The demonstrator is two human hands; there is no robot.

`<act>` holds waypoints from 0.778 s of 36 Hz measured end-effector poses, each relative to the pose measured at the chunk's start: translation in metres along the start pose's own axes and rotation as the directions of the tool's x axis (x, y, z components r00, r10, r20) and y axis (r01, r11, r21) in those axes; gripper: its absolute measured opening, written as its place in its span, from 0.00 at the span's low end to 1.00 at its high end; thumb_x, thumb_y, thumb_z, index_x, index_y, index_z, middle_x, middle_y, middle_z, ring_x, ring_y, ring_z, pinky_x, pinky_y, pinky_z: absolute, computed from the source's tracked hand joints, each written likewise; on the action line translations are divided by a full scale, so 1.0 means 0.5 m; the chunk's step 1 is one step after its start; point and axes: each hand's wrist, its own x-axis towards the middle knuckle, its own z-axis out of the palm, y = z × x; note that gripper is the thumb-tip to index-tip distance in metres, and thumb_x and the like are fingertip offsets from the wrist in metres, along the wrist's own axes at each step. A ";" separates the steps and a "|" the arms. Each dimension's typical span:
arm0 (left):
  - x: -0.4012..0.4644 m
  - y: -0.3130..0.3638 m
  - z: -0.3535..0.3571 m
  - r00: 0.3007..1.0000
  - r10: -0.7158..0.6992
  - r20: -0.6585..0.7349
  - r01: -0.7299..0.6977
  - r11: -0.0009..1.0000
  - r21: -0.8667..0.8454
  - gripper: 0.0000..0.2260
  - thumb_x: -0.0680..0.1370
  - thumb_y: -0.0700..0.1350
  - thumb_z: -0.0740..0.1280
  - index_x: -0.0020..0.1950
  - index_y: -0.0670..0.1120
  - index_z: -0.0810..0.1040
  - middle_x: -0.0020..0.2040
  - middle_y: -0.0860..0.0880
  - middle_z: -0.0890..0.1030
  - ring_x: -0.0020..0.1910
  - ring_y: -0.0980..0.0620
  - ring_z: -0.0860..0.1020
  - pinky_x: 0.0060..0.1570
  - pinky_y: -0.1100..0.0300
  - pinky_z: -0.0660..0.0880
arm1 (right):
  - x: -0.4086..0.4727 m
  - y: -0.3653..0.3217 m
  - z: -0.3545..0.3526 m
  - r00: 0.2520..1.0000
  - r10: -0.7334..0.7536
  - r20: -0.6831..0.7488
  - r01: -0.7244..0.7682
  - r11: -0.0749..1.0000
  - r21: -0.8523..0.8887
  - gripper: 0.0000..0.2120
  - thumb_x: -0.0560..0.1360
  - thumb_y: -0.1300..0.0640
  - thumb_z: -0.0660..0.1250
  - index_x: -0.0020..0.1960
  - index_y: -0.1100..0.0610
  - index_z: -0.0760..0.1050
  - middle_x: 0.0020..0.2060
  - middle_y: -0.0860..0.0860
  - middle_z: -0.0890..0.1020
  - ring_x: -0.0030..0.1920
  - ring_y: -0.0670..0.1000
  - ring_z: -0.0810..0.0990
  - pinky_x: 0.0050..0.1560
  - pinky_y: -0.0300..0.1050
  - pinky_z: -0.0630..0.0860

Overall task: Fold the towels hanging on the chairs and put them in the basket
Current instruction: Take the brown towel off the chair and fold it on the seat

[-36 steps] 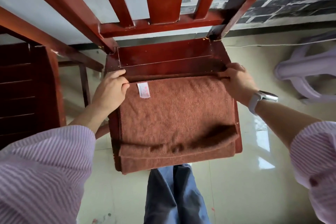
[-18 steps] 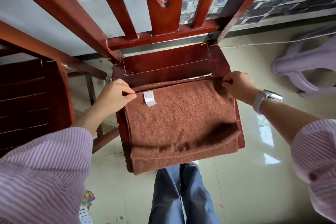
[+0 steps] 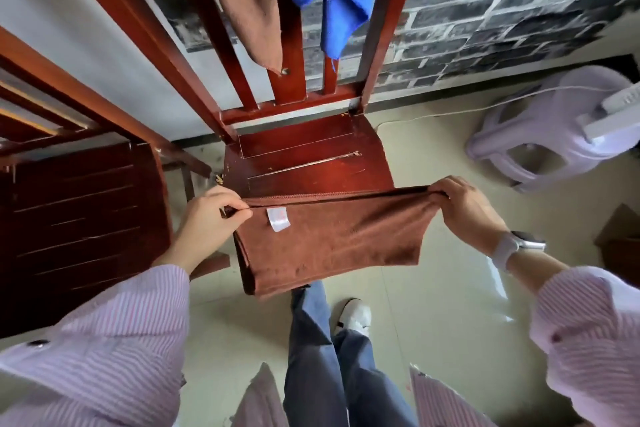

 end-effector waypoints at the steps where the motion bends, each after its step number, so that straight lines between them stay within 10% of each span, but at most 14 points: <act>1: -0.019 0.013 -0.009 1.000 0.022 -0.005 -0.022 1.000 0.007 0.02 0.70 0.38 0.73 0.40 0.44 0.82 0.42 0.54 0.76 0.43 0.57 0.76 0.47 0.78 0.65 | -0.018 -0.001 -0.013 1.000 -0.006 -0.021 0.006 1.000 0.011 0.08 0.75 0.66 0.61 0.50 0.66 0.78 0.46 0.61 0.80 0.50 0.62 0.76 0.53 0.46 0.67; 12: -0.228 0.162 -0.094 0.985 0.066 -0.162 -0.072 0.997 -0.032 0.09 0.70 0.39 0.73 0.37 0.54 0.79 0.44 0.59 0.77 0.44 0.61 0.76 0.53 0.61 0.70 | -0.190 -0.023 -0.194 0.960 -0.151 -0.234 0.155 0.988 0.000 0.05 0.74 0.68 0.63 0.48 0.67 0.77 0.43 0.61 0.80 0.46 0.62 0.77 0.49 0.41 0.65; 28: -0.280 0.318 -0.205 0.907 0.225 -0.356 -0.255 0.966 -0.039 0.05 0.71 0.38 0.71 0.41 0.48 0.81 0.41 0.57 0.78 0.43 0.67 0.76 0.44 0.78 0.69 | -0.242 -0.055 -0.401 0.856 -0.301 -0.421 0.303 0.951 -0.065 0.03 0.75 0.67 0.63 0.47 0.66 0.74 0.42 0.60 0.79 0.45 0.60 0.76 0.46 0.48 0.67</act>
